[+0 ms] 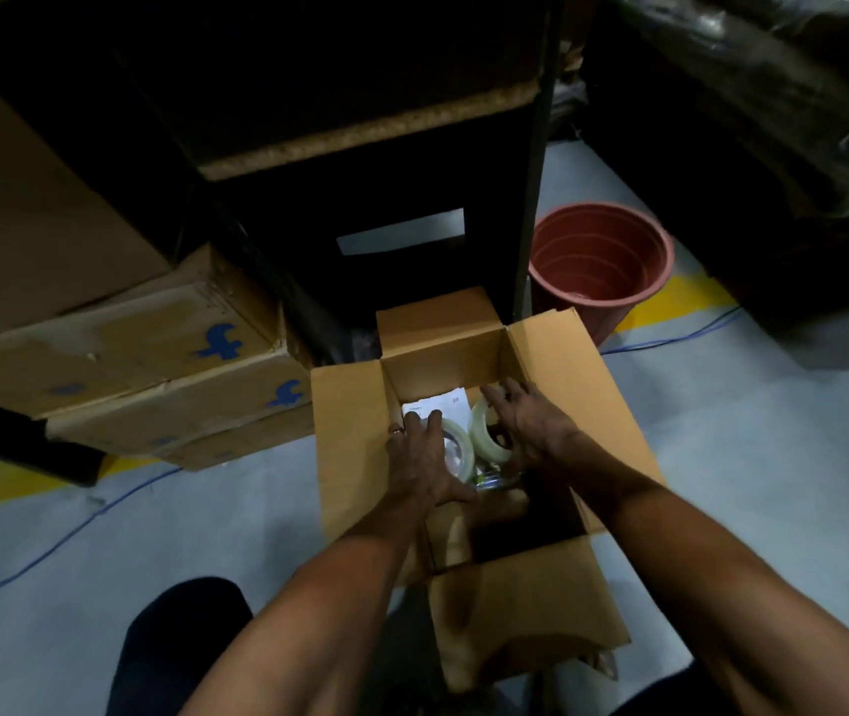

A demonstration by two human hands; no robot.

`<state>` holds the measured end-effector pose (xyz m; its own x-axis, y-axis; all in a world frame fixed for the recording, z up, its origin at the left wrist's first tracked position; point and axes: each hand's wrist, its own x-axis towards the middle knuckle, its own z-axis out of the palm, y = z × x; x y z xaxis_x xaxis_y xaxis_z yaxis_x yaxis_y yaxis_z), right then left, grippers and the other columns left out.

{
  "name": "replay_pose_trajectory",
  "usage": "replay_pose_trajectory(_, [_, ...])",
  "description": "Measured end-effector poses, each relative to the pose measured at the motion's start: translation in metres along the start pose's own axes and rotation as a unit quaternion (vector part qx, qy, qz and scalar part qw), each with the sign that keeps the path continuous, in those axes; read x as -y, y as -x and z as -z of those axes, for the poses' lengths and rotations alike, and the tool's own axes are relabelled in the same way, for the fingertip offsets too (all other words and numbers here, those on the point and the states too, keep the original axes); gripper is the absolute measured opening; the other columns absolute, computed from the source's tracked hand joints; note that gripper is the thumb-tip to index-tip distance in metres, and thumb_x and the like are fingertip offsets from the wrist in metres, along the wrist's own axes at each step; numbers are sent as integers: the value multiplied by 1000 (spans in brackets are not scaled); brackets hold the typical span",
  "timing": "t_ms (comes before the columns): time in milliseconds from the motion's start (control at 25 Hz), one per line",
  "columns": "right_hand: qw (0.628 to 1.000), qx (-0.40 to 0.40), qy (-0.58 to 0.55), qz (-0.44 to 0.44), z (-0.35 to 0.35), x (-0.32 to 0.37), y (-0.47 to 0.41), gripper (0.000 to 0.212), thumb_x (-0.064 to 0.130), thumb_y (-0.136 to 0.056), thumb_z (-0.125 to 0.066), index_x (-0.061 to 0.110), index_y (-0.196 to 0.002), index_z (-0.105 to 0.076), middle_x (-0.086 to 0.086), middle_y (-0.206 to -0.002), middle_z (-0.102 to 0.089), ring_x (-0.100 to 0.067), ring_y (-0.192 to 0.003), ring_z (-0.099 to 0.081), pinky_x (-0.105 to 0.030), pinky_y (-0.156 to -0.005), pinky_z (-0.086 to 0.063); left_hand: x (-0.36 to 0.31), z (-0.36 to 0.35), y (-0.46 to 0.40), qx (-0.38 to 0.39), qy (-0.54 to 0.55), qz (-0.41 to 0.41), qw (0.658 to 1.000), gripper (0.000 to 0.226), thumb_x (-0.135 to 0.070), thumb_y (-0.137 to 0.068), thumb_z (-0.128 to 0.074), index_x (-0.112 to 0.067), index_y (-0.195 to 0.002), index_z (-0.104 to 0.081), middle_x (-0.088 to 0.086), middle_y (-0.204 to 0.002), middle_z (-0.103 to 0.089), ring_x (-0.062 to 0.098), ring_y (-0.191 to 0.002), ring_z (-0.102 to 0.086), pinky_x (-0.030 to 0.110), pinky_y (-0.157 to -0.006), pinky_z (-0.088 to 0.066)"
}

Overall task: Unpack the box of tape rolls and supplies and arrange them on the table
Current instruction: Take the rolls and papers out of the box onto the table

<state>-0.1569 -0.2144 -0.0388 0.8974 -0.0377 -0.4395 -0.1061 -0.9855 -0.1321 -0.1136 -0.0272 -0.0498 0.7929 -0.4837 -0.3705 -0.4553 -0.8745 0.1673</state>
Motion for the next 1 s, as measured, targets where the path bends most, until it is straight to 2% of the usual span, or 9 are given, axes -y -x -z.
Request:
replay_pose_trajectory(160, [999,-14,-31,-14,77,21,64,105,44,-84,-67,4,-155,-2,-28,-154,-23,-40,-142,-22,-41,-115,-20,-9,79,50,24,24,-8,999,123,-62,-50,-85,-24,-149,-23,8,-147,-29,35,-127,-36,47,-101,-43])
replay_pose_trajectory(240, [999,2,-46,-22,117,33,91,97,39,-87,-65,10,-156,-3,-27,-154,-25,-43,-138,-27,-45,-112,-29,-16,125,77,43,22,3,999,124,-64,-49,-84,-27,-150,-21,5,-146,-29,33,-128,-35,47,-99,-45])
replay_pose_trajectory(360, [998,47,-33,-40,194,53,136,111,41,-73,-79,20,-155,-8,-21,-153,-25,-43,-132,-32,-50,-104,-41,-30,207,120,64,9,11,998,126,-70,-47,-81,-29,-150,-21,4,-144,-32,30,-127,-37,45,-99,-46])
replay_pose_trajectory(480, [998,49,-22,-34,269,68,183,129,52,-54,-87,17,-154,-13,-21,-147,-30,-44,-128,-35,-49,-98,-46,-43,290,160,63,12,3,998,128,-73,-47,-79,-28,-152,-22,7,-148,-34,33,-130,-37,46,-104,-42])
replay_pose_trajectory(680, [1000,18,-14,-16,371,79,234,129,57,-61,-82,19,-156,-4,-24,-157,-18,-47,-139,-25,-51,-109,-35,-59,404,209,45,65,32,996,124,-67,-54,-82,-30,-154,-19,8,-157,-22,36,-143,-26,47,-113,-32])
replay_pose_trajectory(840, [1000,-20,1,-6,436,85,253,137,63,-54,-82,23,-156,-1,-21,-158,-17,-45,-137,-28,-52,-108,-36,-61,463,230,-7,77,57,995,126,-70,-47,-79,-33,-152,-21,4,-150,-27,31,-135,-34,45,-107,-39])
replay_pose_trajectory(1000, [999,-16,18,32,491,95,247,136,59,-56,-84,24,-156,1,-18,-160,-13,-44,-140,-23,-52,-111,-34,-53,506,237,-51,106,101,988,126,-73,-40,-74,-35,-150,-25,1,-140,-36,29,-127,-39,43,-101,-44])
